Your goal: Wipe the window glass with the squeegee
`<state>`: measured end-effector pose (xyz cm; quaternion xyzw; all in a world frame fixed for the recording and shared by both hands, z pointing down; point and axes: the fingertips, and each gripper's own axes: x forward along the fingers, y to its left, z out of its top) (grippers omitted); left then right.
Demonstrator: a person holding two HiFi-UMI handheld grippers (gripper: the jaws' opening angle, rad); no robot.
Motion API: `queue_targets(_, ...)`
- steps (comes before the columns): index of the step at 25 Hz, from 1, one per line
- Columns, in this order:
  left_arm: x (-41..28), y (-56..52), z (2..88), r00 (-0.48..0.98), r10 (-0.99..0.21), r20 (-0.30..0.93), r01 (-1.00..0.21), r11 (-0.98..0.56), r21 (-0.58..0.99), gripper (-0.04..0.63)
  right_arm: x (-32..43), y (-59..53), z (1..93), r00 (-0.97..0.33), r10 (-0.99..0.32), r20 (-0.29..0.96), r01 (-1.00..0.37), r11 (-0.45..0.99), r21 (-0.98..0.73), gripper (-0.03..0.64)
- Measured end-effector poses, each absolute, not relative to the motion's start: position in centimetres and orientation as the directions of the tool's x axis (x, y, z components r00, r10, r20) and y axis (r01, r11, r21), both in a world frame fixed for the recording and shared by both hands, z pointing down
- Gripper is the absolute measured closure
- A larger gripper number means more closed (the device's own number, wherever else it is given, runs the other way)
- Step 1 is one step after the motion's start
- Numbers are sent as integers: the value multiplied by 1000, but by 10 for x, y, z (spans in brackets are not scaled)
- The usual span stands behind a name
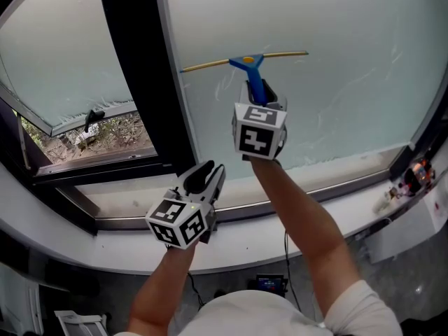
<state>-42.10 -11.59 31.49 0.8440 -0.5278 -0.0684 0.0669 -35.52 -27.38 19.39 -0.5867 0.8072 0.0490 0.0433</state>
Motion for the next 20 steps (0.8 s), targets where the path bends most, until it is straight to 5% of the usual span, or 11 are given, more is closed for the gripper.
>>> queue_targets(20, -415, -130, 341, 453, -891, 14, -873, -440, 210, 467, -354, -274, 236, -310, -941, -138, -950, 303, 70, 462)
